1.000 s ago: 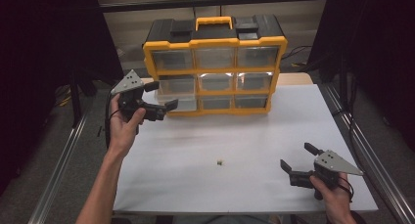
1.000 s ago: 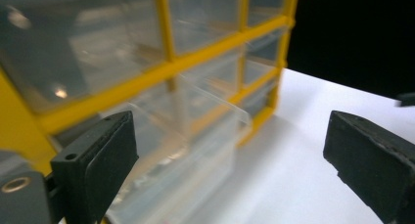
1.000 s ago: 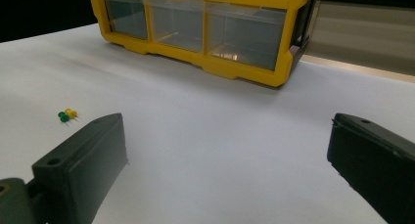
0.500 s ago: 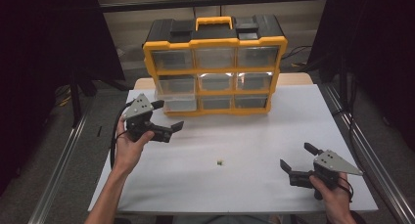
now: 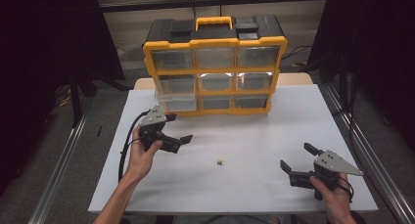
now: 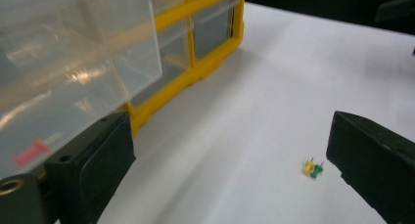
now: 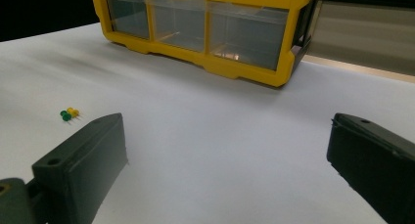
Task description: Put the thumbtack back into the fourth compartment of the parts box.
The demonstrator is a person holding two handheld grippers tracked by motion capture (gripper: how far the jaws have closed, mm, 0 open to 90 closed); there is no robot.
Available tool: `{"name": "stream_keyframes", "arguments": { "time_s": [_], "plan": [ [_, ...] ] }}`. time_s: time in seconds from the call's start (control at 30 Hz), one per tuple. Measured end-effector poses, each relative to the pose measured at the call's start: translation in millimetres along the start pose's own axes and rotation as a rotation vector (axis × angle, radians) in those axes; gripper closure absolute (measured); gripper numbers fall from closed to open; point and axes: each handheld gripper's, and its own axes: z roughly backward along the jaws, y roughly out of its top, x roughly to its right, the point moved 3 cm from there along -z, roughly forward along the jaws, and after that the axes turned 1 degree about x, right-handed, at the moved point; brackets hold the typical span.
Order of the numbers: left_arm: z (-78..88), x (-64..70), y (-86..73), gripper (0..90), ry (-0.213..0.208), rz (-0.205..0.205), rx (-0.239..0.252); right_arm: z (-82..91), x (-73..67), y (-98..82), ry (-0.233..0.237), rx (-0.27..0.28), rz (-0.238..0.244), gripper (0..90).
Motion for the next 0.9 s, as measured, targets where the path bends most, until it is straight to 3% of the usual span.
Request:
{"name": "stream_keyframes", "arguments": {
  "time_s": [0.1,0.23,0.3,0.4,0.47,0.5,0.57,0.73,0.83,0.9],
  "plan": [
    [-10.3,6.0,-6.2,4.0,-0.074,0.027,-0.034,0.1,0.1,0.1,0.000,0.001,0.001,1.2],
    [-17.8,10.1,-9.8,4.2,-0.105,0.029,-0.067,0.1,0.0,0.0,0.000,0.001,-0.001,1.2],
    [-19.6,10.7,-11.6,4.2,-0.093,0.016,-0.077,-0.1,-0.3,0.0,0.002,0.001,0.001,1.2],
    [-24.0,12.4,-17.5,3.3,-0.138,0.011,-0.080,-0.2,-0.2,0.0,0.002,0.000,0.001,1.2],
    [-28.2,13.7,-21.1,4.5,-0.133,-0.018,-0.114,-0.4,-0.2,0.0,0.001,0.000,0.001,1.2],
    [-30.9,15.2,-22.6,3.6,-0.139,-0.008,-0.117,-0.7,-0.3,0.0,-0.003,0.002,0.002,1.3],
    [-35.2,17.4,-25.0,3.9,-0.183,-0.009,-0.138,-1.2,-0.5,-0.1,0.000,0.002,0.001,1.3],
    [-46.8,24.4,-29.1,6.6,-0.220,-0.033,-0.177,-1.3,-0.5,-0.1,0.000,0.003,0.001,1.3],
    [-52.7,26.9,-30.6,14.2,-0.236,-0.048,-0.211,-1.1,-0.5,-0.1,-0.002,-0.001,0.000,1.2],
    [-56.4,27.6,-29.3,10.2,-0.233,-0.050,-0.238,-1.2,-0.6,-0.1,0.003,-0.001,0.000,1.3]
  ]
}}
